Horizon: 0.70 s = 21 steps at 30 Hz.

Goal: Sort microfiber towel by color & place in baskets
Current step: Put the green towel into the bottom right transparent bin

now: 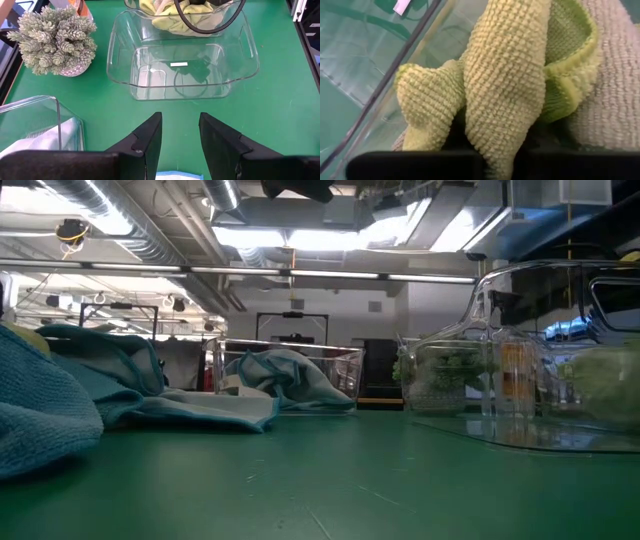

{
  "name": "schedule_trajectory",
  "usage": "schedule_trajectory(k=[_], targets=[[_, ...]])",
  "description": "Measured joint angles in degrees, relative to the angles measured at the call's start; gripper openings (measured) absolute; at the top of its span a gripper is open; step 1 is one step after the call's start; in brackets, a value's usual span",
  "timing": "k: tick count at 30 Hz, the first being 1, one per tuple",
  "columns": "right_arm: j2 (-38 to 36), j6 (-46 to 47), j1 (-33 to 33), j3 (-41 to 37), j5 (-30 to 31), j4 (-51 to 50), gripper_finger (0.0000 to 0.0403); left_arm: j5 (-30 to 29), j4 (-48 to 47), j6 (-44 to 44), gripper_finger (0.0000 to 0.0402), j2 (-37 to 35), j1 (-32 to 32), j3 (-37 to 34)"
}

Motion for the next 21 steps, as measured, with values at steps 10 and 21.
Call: schedule_trajectory(k=[10, 21], targets=[[0.05, -0.23, -0.02, 0.88, -1.05, -0.29, 0.0163, 1.62, -6.68, 0.44, 0.0125, -5.32, 0.13, 0.02], [0.08, -0.39, 0.0, 6.86, -3.34, -6.63, 0.0171, 1.79, -27.23, -6.18, 0.0125, -13.61, -0.21, 0.07]])
